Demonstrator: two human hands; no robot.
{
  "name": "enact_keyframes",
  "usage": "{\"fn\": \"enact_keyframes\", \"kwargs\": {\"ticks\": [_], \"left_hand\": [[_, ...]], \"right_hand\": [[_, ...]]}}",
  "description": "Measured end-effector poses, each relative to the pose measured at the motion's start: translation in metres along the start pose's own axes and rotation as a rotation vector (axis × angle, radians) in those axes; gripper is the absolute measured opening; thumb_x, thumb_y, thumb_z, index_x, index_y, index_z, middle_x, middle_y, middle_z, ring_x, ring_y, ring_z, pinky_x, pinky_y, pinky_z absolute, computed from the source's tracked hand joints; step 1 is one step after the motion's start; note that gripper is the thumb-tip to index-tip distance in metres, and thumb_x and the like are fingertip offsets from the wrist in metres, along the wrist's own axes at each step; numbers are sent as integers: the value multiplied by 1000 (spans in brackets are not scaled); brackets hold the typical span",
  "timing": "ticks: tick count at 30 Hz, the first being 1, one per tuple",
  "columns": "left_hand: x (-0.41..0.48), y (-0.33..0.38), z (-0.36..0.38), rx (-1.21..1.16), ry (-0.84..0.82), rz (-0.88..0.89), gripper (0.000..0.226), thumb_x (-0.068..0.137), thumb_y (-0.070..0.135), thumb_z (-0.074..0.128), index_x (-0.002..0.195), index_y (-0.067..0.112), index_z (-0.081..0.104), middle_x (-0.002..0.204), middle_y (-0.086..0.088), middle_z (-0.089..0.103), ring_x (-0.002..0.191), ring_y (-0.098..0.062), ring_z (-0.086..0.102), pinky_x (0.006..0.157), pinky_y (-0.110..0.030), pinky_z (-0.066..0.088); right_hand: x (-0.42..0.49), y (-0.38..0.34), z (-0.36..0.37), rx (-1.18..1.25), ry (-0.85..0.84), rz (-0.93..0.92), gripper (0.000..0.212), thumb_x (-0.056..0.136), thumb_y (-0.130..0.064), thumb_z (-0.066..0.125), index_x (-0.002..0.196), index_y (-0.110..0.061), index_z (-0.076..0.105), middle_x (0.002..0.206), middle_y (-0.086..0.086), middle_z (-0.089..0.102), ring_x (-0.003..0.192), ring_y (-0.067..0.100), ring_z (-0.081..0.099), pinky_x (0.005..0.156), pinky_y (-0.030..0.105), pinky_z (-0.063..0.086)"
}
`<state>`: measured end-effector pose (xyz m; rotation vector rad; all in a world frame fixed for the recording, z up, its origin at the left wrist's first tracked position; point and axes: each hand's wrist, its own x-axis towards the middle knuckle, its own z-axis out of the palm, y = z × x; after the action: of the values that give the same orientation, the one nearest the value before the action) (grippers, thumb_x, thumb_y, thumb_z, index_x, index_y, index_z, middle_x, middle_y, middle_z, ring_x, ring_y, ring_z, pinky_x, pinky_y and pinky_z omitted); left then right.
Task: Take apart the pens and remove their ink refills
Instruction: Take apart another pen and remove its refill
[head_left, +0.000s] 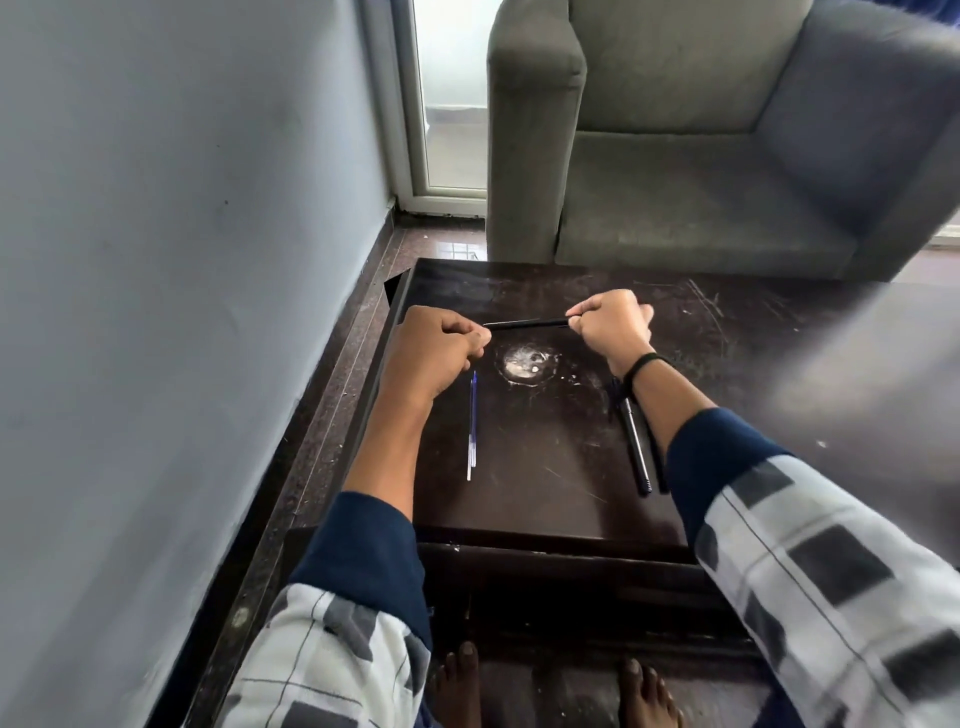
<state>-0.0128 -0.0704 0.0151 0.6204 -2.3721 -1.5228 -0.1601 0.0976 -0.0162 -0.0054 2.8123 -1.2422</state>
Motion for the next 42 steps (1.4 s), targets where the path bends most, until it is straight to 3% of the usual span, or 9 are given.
{"fn": "enact_keyframes", "kwargs": {"ticks": [5,13,17,20,24,33,38,42], "left_hand": [[1,2,5,11,-12,1,10,91,27,72,84,22,77,78,4,77,69,-12,70,76,-32,59],[0,5,8,22,-20,13,10,90,30,72,81,27,75,76,6,76,70,-13,71,80,-37,61],[-1,5,6,30,-16,9,9,91,29,72,83,25,76,77,4,76,68,-12,70,79,-37,61],[0,5,5,34,-20,13,10,92,28,71,83,26,76,78,4,76,70,-13,70,79,-36,61],[-1,6,6,43,-40,22,10,92,29,72,82,28,74,79,4,76,70,-14,70,77,-33,59],[-7,10,11,17,-79,9,8,90,28,73,84,23,76,78,2,77,66,-13,66,76,-31,55],[-7,8,10,26,-81,5,9,88,30,74,81,24,77,75,3,76,64,-14,67,77,-34,56],[-4,4,9,28,-79,-2,10,88,29,74,79,25,76,74,2,76,63,-14,66,76,-35,56]], "right_hand": [[20,-1,14,-58,-10,35,30,92,-20,67,64,-31,67,120,5,64,128,26,34,104,40,34],[26,0,13,-95,-90,48,16,92,-22,70,82,-33,75,116,-3,69,133,28,36,104,44,29],[22,0,9,-14,-69,70,17,86,-24,71,71,-31,73,108,-1,72,132,26,43,109,46,38],[16,7,-3,50,-2,55,16,78,-24,68,64,-31,72,95,-2,73,119,28,57,100,44,49],[-13,20,-33,-115,10,-74,9,83,-27,75,89,-21,78,99,3,75,103,27,66,82,27,45],[-83,43,-57,-548,-56,-219,18,82,-14,68,100,-13,67,106,15,70,99,42,65,79,39,52],[-101,43,-44,-544,-117,-198,29,83,-8,59,110,-15,64,111,13,68,102,41,64,79,40,51],[-108,39,-37,-449,-125,-186,30,80,-9,60,108,-20,62,102,7,68,95,36,63,73,36,46]]}}
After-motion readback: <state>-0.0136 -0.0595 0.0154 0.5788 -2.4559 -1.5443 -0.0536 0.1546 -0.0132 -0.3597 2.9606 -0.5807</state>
